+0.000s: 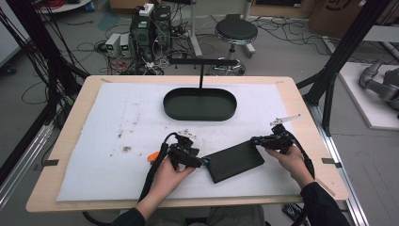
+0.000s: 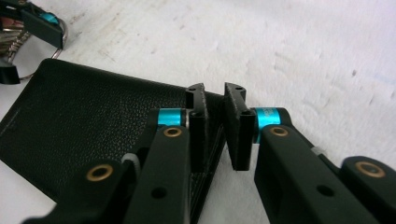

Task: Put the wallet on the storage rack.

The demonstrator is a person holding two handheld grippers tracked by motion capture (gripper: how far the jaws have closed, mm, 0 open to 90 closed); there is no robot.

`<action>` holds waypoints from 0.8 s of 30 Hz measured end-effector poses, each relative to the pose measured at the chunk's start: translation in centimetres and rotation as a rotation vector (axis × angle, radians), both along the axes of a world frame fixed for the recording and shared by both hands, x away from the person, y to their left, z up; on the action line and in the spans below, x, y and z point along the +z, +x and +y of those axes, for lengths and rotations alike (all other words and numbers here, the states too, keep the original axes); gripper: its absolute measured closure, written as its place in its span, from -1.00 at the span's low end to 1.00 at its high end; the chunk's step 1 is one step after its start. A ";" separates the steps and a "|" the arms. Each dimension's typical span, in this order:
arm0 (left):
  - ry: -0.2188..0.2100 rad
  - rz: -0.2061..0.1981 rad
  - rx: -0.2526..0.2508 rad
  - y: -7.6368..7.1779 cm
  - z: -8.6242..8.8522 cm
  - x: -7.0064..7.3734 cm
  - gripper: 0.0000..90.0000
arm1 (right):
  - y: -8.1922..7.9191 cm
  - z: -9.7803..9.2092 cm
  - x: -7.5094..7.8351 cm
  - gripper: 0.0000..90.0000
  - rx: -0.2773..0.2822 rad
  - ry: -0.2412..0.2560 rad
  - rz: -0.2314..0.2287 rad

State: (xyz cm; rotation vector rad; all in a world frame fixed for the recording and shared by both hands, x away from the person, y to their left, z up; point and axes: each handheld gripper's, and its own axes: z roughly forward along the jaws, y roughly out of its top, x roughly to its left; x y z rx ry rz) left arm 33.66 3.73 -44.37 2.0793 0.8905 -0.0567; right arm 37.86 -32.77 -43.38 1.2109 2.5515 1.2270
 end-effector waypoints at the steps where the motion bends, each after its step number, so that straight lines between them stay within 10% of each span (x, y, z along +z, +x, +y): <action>1: 0.000 0.001 -0.001 0.0 0.0 0.0 -0.25 | -0.2 0.1 0.2 0.91 0.005 -0.004 -0.013; 13: 0.001 0.019 -0.048 -0.6 -0.9 -0.2 -0.25 | -2.2 0.0 2.2 0.96 0.077 0.045 -0.200; 24: -0.065 0.003 -0.108 -0.8 -0.2 0.2 0.60 | -2.6 -0.6 2.6 1.00 0.111 0.076 -0.252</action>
